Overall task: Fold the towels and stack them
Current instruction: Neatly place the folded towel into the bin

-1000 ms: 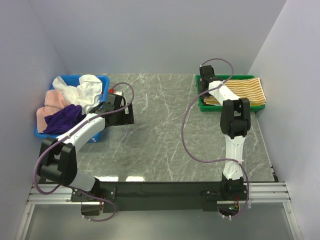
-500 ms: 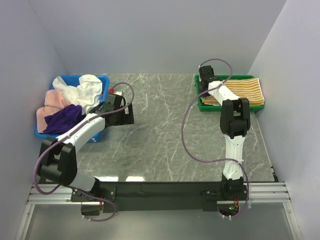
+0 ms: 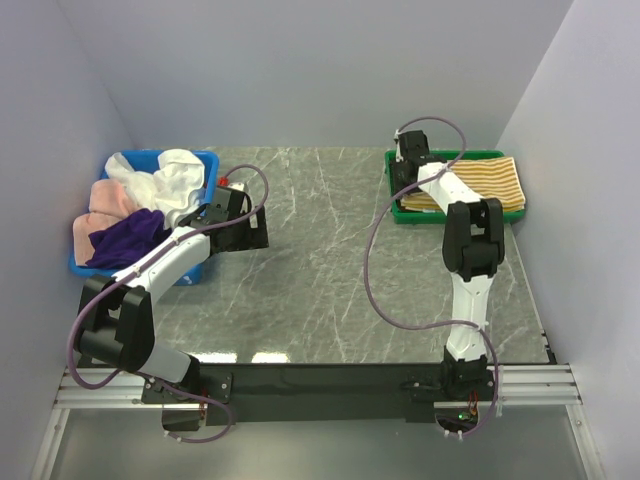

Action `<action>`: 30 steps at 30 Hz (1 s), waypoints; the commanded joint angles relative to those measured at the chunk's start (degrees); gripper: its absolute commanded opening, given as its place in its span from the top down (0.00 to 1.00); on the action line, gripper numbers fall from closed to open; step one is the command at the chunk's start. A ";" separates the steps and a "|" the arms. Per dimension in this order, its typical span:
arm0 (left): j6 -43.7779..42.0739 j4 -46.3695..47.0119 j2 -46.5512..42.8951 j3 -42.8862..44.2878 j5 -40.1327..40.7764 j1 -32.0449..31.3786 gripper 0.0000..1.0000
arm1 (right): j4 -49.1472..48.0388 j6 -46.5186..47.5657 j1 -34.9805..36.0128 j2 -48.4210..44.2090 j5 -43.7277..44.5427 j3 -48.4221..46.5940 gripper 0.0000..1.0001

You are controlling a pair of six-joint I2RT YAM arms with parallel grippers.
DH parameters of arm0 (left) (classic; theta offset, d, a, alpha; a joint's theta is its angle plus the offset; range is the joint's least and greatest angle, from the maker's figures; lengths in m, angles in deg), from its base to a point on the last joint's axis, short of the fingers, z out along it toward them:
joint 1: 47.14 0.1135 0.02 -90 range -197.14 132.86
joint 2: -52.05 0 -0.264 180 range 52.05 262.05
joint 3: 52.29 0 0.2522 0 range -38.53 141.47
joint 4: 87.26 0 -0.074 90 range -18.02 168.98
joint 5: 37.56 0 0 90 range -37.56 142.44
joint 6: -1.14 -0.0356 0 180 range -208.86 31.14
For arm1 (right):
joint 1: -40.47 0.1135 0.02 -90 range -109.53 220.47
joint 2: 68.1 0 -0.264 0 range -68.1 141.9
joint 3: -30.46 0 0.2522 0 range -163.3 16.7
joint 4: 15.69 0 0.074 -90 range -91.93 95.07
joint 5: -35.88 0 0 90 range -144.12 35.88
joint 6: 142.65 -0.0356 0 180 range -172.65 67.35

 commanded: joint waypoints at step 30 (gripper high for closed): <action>6.71 -0.43 -58.18 -13.02 29.81 0.54 0.01 | -4.50 -19.90 0.94 -113.50 12.68 61.91 0.06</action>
